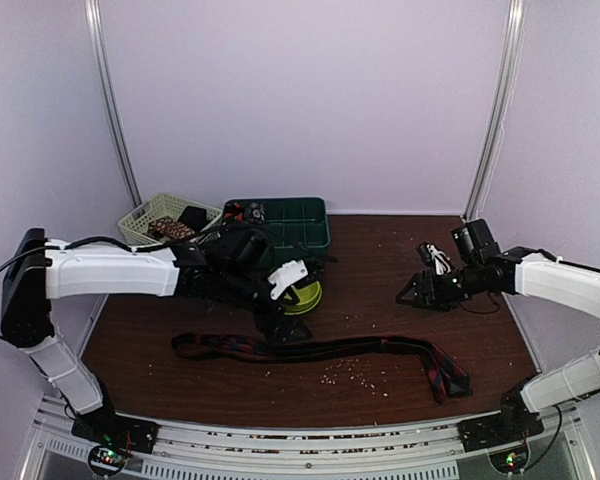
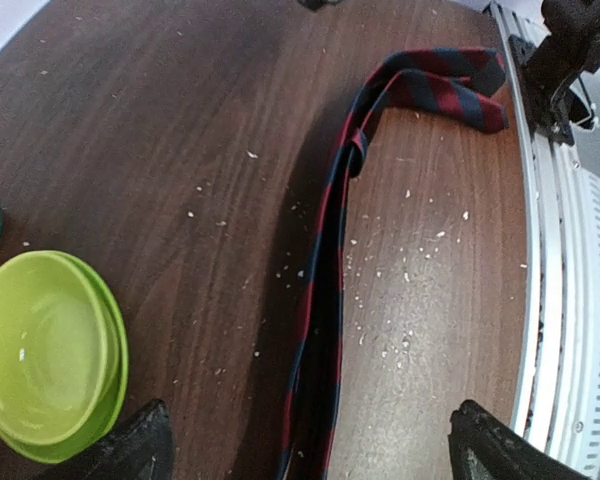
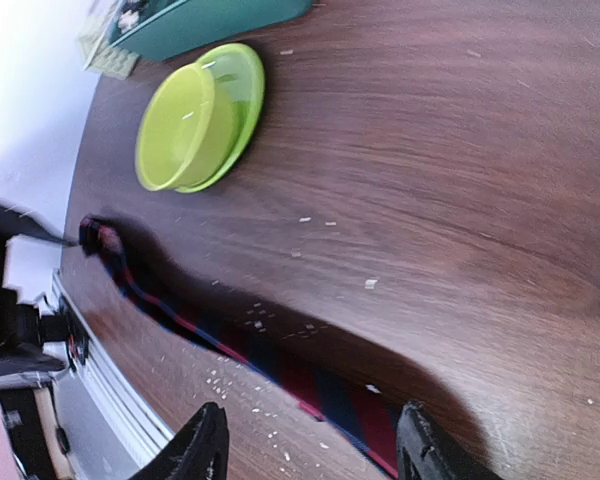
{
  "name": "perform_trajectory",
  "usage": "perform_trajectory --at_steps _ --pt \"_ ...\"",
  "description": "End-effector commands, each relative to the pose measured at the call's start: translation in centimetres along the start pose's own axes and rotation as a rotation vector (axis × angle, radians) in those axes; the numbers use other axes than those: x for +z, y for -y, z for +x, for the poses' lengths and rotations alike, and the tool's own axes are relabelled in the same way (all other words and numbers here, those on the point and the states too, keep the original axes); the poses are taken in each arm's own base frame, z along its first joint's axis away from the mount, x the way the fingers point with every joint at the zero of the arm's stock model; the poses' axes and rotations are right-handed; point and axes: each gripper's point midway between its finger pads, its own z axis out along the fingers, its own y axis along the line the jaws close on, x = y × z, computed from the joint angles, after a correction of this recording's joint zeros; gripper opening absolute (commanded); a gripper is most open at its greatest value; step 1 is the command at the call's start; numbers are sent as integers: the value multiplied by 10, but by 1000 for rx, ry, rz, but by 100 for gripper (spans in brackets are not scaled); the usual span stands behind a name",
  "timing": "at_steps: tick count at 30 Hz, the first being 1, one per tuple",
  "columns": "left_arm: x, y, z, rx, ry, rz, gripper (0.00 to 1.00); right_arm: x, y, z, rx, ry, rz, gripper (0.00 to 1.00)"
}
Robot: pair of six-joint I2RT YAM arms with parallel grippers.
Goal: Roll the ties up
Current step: Flatten out the tie at the center of the board.
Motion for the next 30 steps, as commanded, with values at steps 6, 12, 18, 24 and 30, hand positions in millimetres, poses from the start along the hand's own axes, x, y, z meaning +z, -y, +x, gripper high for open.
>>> perform_trajectory --at_steps 6,12,18,24,30 --pt "68 8 1 122 -103 45 98 12 1 27 -72 -92 54 56" --pt "95 5 16 143 -179 45 98 -7 -1 29 -60 -41 72 51" --pt "110 12 32 125 -226 102 81 -22 -2 36 -49 -22 83 51" --pt "110 23 50 75 -289 165 34 -28 1 41 -35 -4 93 51" --pt "77 63 53 -56 -298 378 0 -30 -3 47 -25 -27 66 43"
